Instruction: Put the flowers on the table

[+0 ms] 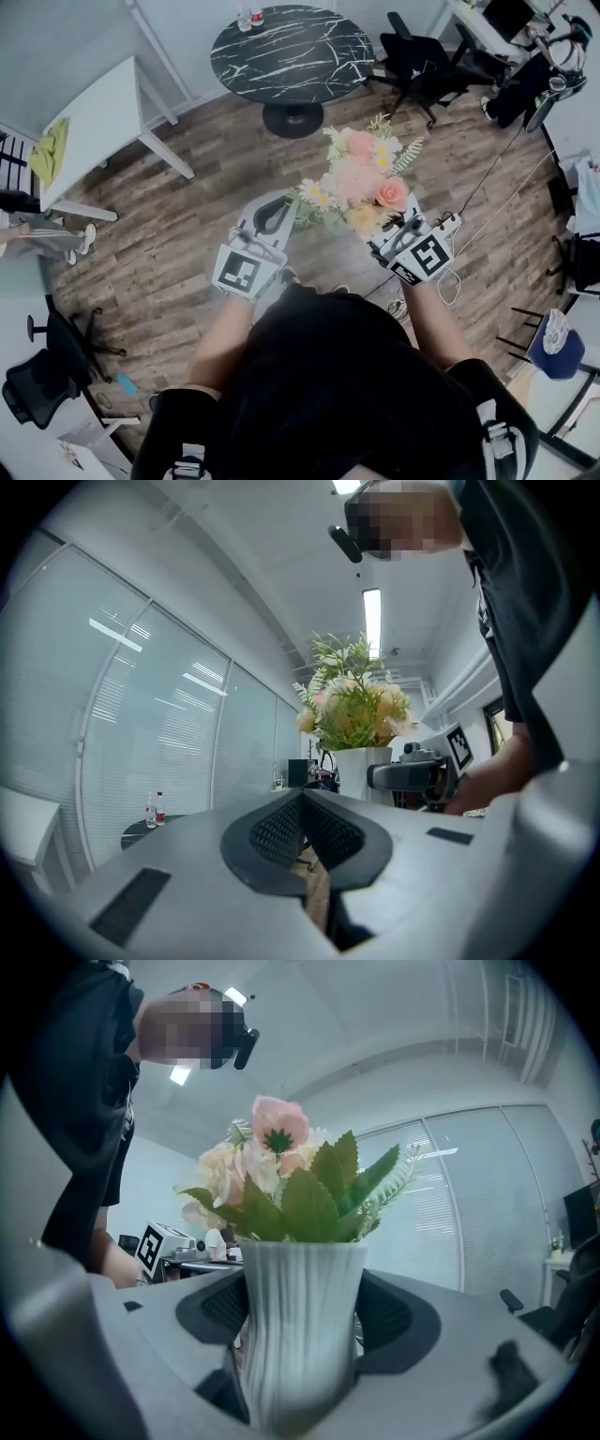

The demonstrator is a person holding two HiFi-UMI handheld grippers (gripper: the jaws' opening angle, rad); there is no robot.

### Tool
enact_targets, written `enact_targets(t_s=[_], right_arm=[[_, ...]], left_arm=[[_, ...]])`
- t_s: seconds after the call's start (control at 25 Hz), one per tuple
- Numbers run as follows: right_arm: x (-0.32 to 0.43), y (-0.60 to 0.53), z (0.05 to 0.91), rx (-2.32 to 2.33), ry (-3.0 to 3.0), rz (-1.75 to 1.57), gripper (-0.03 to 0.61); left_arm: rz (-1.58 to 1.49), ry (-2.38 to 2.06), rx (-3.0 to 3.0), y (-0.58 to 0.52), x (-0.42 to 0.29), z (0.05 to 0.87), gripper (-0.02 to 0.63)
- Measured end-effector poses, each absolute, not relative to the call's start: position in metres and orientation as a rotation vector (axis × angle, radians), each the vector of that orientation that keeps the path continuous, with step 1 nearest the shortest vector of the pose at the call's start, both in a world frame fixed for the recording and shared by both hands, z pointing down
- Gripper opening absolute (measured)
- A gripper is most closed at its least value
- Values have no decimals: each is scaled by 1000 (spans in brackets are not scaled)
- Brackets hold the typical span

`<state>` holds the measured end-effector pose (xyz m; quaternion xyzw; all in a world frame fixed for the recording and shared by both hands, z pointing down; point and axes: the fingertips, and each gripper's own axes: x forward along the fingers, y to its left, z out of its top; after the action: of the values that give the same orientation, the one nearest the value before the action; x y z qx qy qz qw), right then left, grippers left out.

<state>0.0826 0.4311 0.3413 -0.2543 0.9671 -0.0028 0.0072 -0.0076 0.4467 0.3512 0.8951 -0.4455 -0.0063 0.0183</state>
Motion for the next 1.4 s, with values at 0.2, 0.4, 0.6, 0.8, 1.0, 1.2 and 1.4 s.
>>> enact_targets(t_s=[0.2, 0.4, 0.6, 0.8, 1.0, 1.2, 1.4], right_arm=[[52, 421, 342, -821, 3031, -10, 350], [28, 410, 343, -832, 3031, 0, 350], [16, 400, 342, -848, 3026, 5, 350], [16, 386, 342, -855, 3015, 7, 350], [15, 366, 344, -842, 3010, 11, 350], [19, 339, 347, -828, 3013, 31, 350], [30, 301, 347, -821, 3009, 26, 350]], left_arm=[[-63, -1358, 2800, 437, -34, 349, 12], [-60, -1328, 2826, 428, -52, 350, 12], [-53, -1314, 2832, 418, -61, 353, 12], [-71, -1319, 2830, 404, -61, 352, 12], [-69, -1316, 2830, 386, -59, 354, 12], [-68, -1323, 2844, 360, -52, 351, 12], [-27, -1320, 2810, 327, -44, 363, 12]])
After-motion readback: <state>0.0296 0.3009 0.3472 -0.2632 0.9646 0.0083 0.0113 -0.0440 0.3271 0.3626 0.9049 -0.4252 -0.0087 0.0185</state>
